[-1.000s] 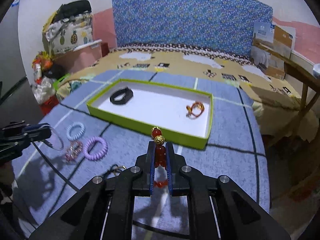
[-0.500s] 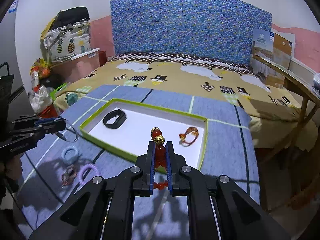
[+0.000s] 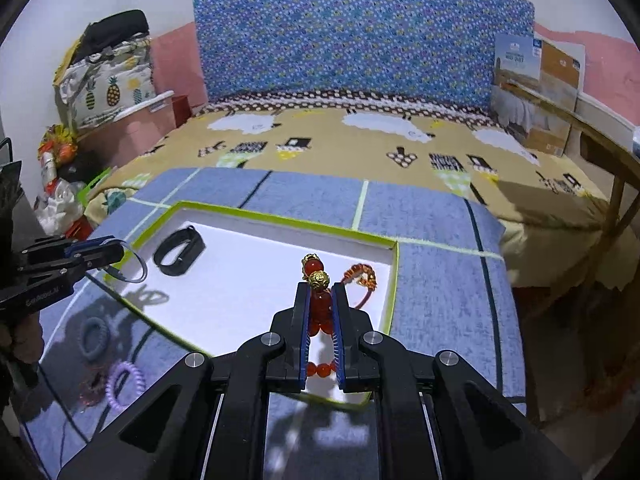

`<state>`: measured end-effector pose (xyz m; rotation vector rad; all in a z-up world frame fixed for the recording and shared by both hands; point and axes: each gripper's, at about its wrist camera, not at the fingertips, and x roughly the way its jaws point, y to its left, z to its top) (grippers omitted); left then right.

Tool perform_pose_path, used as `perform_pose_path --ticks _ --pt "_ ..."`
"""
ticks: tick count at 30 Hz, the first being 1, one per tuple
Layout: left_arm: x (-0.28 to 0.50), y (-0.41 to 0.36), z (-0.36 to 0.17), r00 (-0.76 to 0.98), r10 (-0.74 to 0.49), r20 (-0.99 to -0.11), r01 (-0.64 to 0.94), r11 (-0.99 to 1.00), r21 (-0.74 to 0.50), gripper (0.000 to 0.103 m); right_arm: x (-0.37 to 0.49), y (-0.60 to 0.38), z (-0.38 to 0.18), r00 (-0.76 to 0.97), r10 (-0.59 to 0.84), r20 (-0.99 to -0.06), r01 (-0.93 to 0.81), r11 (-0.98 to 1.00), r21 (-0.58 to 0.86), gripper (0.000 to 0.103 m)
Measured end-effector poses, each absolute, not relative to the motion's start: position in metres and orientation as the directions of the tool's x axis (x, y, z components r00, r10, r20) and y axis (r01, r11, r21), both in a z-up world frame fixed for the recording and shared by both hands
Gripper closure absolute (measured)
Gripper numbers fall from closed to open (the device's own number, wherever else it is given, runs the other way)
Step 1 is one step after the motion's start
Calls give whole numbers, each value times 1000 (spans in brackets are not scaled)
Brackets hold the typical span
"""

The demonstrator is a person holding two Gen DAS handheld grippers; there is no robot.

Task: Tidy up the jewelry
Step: 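Carry the grey wire and red bead bracelets into the green box and open both tools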

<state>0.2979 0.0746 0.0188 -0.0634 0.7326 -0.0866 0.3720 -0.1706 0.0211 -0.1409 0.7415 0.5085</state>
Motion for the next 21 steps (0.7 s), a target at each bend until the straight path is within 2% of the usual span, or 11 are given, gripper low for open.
perform_pose_path --ticks 7,15,18,21 --pt "310 73 -4 698 -95 -710 47 995 -87 90 385 -171 -5 580 369 -726 -475 877 66 93" --pt "314 69 -11 682 -103 -724 57 995 -88 89 389 -171 -12 566 359 -742 -472 879 65 93" --pt "313 68 -12 677 -100 -729 63 995 -78 85 389 -170 -11 573 356 -738 -473 879 57 93" --pt "312 68 -12 677 -105 -728 67 994 -81 78 387 -170 -10 580 353 -735 -473 880 50 86"
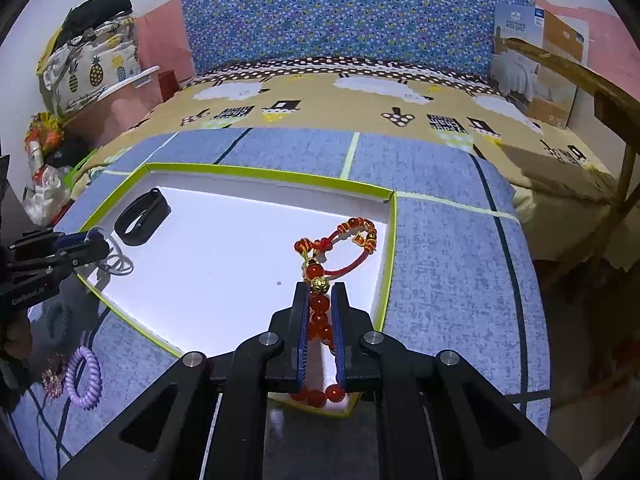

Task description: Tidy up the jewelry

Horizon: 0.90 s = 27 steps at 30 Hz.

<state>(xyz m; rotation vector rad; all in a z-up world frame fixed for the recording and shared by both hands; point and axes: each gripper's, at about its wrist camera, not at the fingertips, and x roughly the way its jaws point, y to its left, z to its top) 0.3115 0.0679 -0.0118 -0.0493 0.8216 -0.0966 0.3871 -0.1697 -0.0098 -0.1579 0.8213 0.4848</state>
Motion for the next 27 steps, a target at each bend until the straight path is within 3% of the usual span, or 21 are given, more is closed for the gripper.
perform_pose_path --ticks 7,27 --pt "301 71 -5 697 -121 -707 79 993 -92 74 374 -176 1 600 366 -712 -466 883 61 80" --pt "225 79 24 764 -137 -631 59 988 -143 73 267 -202 34 645 443 -623 -454 878 154 80"
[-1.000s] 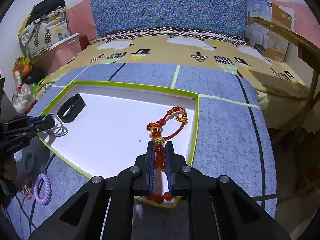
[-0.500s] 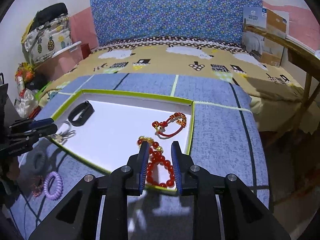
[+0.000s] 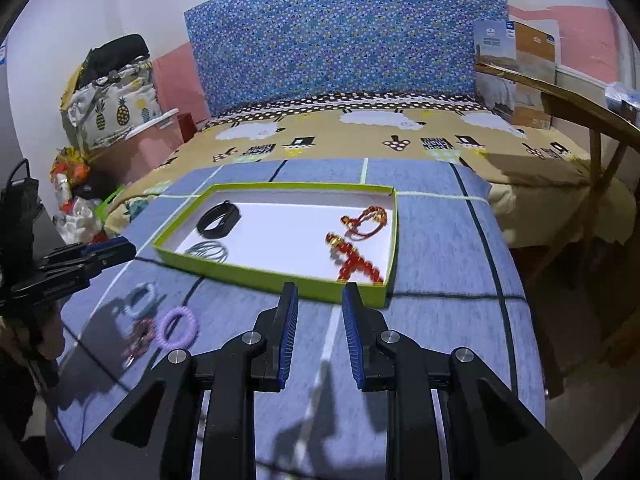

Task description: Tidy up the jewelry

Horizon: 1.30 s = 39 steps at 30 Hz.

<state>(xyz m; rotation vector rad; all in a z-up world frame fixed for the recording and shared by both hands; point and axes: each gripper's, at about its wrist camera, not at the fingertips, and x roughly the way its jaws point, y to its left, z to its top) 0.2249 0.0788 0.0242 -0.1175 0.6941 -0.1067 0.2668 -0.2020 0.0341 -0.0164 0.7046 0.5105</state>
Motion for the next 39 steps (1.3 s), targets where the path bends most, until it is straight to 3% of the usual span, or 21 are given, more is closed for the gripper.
perform_pose_path --ticks 18,39 --pt "132 69 26 790 -126 -600 60 990 -129 73 173 -199 35 650 470 -597 -489 860 145 80" --pt "136 55 -2 732 -155 -664 79 986 -144 73 171 -178 11 592 487 -642 -532 835 143 80"
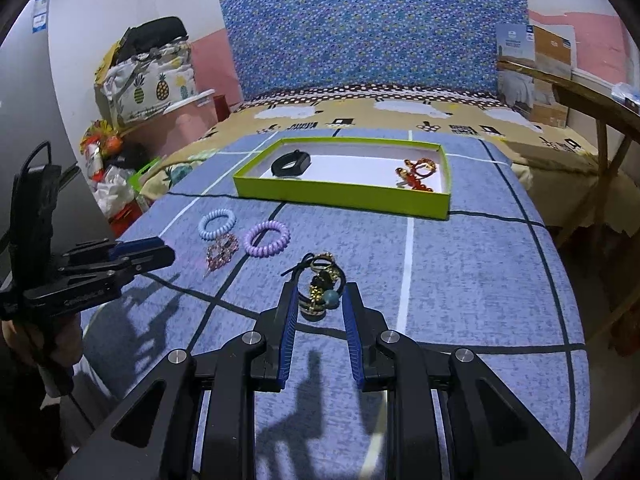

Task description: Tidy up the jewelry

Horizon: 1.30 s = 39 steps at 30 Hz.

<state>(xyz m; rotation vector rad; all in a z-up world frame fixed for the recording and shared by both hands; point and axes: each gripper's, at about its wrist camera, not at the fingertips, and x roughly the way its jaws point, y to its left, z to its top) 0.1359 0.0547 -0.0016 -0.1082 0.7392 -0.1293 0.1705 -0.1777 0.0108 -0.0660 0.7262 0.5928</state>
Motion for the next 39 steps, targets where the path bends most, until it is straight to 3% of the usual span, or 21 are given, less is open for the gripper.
perform_pose_path --ticks 6,20,22,27,39 --pt "151 51 -10 707 -156 -689 77 987 -144 73 177 -165 0 564 485 -668 -552 823 132 80" --pt "182 46 -28 647 -147 -748 34 986 -165 73 191 -121 -22 552 416 -723 -639 768 -46 80" --pt "185 47 -27 644 -148 -751 28 985 -170 74 191 -118 -24 553 406 -727 -646 761 -66 96" --pt "187 46 -27 642 -139 -754 19 986 -166 88 190 -122 -21 556 420 -717 -638 769 -44 102" --pt "176 46 -23 662 -156 -733 34 983 -179 91 189 -149 10 586 486 -648 -600 798 56 102"
